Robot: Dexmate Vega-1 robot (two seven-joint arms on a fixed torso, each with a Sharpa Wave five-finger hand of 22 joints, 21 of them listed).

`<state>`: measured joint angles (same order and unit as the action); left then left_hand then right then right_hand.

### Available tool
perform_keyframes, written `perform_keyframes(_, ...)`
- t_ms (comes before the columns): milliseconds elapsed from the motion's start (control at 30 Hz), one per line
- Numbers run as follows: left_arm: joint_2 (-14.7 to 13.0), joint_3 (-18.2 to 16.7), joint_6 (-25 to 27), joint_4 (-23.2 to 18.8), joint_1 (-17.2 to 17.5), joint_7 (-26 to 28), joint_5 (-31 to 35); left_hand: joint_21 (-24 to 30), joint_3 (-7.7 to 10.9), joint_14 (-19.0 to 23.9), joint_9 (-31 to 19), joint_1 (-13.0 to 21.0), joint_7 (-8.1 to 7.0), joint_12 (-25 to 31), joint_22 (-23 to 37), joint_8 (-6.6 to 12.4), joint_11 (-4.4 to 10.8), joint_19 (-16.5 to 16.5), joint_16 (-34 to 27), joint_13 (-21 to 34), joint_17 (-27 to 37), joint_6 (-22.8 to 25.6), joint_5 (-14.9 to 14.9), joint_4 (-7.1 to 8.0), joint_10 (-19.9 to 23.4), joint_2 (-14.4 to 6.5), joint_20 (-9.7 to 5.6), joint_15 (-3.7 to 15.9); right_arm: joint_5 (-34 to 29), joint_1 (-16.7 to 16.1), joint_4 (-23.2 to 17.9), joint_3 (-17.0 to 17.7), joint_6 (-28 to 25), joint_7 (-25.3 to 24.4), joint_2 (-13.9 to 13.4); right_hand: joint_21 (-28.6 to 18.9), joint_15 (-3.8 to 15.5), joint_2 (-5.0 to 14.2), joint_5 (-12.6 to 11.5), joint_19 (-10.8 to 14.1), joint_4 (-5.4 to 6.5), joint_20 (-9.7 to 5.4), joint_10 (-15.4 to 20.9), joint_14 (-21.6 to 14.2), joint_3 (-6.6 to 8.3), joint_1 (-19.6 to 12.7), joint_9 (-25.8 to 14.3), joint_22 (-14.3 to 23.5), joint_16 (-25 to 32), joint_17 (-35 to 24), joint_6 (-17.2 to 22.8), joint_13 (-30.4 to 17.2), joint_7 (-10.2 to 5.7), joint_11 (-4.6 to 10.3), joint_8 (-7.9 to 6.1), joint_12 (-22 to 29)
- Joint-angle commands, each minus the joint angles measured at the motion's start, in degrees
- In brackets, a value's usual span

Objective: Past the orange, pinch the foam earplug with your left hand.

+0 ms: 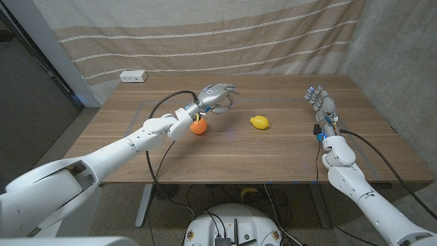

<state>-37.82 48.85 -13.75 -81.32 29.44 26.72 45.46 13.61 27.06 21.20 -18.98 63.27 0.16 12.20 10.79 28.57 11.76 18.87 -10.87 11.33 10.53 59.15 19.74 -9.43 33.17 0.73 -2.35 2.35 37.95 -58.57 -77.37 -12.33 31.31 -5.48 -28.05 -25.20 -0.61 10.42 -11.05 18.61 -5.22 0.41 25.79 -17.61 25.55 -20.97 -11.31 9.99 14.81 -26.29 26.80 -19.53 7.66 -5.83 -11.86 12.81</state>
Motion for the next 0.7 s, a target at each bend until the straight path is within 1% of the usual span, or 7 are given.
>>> perform_keyframes(33,1.06,-5.24,1.16,-2.38,4.10,-3.55,-10.38,-0.03,0.58,0.52,-13.33,0.00,-1.00,-0.06,0.18,10.33,0.21,0.27,-0.01,0.23,0.32,0.74,0.62,0.05,0.63,0.42,-3.42,10.36,-0.35,-0.57,-0.85,0.15,0.33,-0.20,-0.20,0.15,0.35,-0.11,0.01,0.54,0.04,-0.04,0.30,-0.35,0.66,0.17,-0.13,0.12,0.33,-0.03,0.36,-0.25,0.20,-0.18,0.06,0.21)
perform_keyframes(300,1.90,-8.09,0.74,-3.22,5.94,-6.19,-17.57,-0.01,0.98,0.57,-13.87,-0.19,-0.98,-0.07,0.19,10.69,0.20,0.34,-0.01,0.26,0.33,0.52,1.26,0.12,0.86,0.50,-3.37,10.35,-0.68,-0.90,-1.33,0.22,0.52,-0.53,-0.23,0.29,0.35,-0.09,0.00,0.60,0.00,-0.07,0.28,-0.32,0.75,0.21,-0.13,0.12,0.33,-0.03,0.41,-0.26,0.16,-0.06,0.05,0.20)
perform_keyframes(700,3.09,-11.33,-0.17,-3.62,7.94,-10.43,-27.37,-0.02,1.76,0.79,-14.79,-0.58,-0.89,-0.09,0.18,11.27,0.20,0.40,-0.04,0.32,0.34,-0.02,2.52,0.22,1.29,0.69,-3.08,10.34,-1.13,-1.23,-2.06,0.30,0.44,-1.00,-0.41,0.47,0.32,-0.10,-0.01,0.70,-0.07,-0.09,0.23,-0.32,0.87,0.25,-0.13,0.12,0.36,-0.02,0.39,-0.26,0.10,-0.10,0.06,0.17)
